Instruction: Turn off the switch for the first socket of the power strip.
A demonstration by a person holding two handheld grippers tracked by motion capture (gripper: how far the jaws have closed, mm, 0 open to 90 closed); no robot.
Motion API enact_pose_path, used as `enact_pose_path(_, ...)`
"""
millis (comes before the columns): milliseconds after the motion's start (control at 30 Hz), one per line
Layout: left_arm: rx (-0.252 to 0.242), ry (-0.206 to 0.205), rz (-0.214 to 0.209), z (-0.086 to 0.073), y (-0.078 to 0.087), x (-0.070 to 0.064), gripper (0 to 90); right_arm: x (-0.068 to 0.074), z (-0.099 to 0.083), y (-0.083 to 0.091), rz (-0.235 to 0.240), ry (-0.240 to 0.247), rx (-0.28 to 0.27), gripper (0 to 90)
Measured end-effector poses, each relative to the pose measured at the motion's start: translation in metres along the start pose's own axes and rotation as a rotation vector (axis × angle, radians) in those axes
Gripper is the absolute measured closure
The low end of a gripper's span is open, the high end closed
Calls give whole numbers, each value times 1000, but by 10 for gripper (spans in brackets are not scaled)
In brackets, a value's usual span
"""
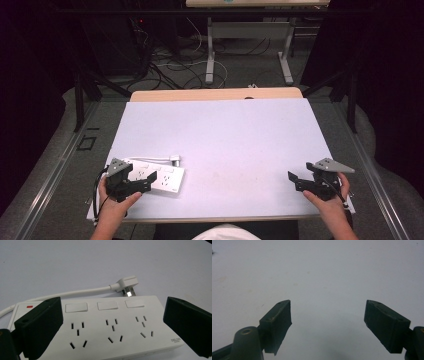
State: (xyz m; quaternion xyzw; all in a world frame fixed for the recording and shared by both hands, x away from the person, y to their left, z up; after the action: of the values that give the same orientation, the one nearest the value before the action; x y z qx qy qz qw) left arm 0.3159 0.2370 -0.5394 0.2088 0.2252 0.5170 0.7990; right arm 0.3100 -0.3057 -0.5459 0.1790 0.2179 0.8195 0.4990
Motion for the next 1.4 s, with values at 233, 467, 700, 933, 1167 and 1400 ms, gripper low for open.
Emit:
enact_pose_path(233,21,-7,-6,-3,-3,-1,27,-1,-3,-1,7,-2,-9,222)
enact_pose_path(467,25,-1,1,-2,-1,0,64,-2,-5,1,27,-17,9,222)
enact_pose_path(700,15,-8,28,0,-1,2,153,-4,-5,2,26,-16,12,234)
enact_pose_path(933,21,18,30,4,3,4,160,-5,-5,1,23,-15,13,235)
enact_pose_path(1167,30,29,52,9,6,7,251,-4,-5,1,19,-8,16,235)
enact_pose_path(1400,17,26,92,20,12,10,380,-4,-5,0,11,-23,8,235)
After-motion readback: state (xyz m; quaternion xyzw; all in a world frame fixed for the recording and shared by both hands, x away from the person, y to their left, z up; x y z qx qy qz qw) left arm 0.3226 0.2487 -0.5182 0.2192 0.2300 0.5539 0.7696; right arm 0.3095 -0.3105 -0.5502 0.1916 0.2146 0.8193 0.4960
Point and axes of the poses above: each handheld gripper's, and its own axes: y roughly backward along the jaws, z roughly out of its top, x roughly to its left, the point moved 3 cm from there along -y, roughly forward along the jaws, and after that the axes turned 3 degrees about z, right-handed, at the moved point
